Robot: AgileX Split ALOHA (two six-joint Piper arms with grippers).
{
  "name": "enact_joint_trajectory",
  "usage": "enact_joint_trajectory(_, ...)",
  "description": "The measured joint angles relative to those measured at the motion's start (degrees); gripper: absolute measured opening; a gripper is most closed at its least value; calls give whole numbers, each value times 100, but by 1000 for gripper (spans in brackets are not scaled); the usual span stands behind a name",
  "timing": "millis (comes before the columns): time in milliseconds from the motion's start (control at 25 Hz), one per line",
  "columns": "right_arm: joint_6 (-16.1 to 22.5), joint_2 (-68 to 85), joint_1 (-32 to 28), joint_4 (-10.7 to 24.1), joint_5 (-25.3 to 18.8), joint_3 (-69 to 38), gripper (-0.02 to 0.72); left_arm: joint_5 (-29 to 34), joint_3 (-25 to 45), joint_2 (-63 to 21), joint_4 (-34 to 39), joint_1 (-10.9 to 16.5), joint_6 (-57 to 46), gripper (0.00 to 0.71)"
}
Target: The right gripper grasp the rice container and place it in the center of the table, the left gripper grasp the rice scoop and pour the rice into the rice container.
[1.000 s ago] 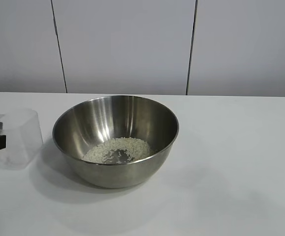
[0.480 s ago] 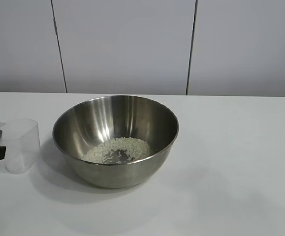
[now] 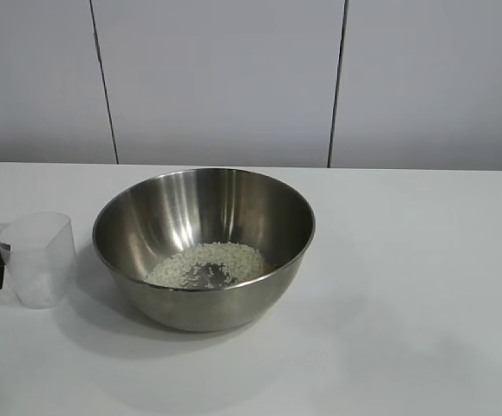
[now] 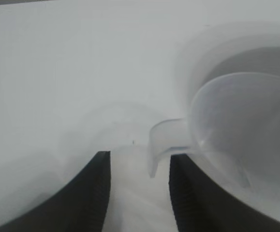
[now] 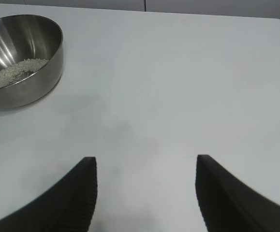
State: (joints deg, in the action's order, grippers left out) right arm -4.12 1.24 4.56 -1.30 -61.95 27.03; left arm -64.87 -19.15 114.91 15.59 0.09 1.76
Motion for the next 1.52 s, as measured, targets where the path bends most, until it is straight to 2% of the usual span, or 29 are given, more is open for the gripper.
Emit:
enact_joint_trajectory(360,0,0,0,0,-4,0,408,-108,655,0,-431,0,34,315)
enact_joint_trajectory(480,0,0,0,0,-4,0,408,-108,682,-55,-890,4,53,315)
enact_joint_trajectory(600,0,0,0,0,-4,0,408,-108,572,-171,-980,144,-36,315)
enact_joint_trajectory(720,0,0,0,0,-4,0,408,-108,335,-374,-781,453,-416,315)
enact_joint_trajectory(880,0,0,0,0,-4,0,408,-26,-108,-615,-152,1090,-898,315)
enact_joint_trajectory(1080,0,0,0,0,-4,0,408,938,-734,-1024,894,1971,-1757,315)
enact_joint_trajectory(1200,0,0,0,0,-4,0,408,1567,-1000,-1461,1464,2370,-2333,315)
enact_joint_trajectory(1320,0,0,0,0,-4,0,408,1909,-1035,-2174,1993,2557,-2832,315)
enact_joint_trajectory(1520,0,0,0,0,2,0,408,2300,-1035,-3880,3091,2526,-4042,315)
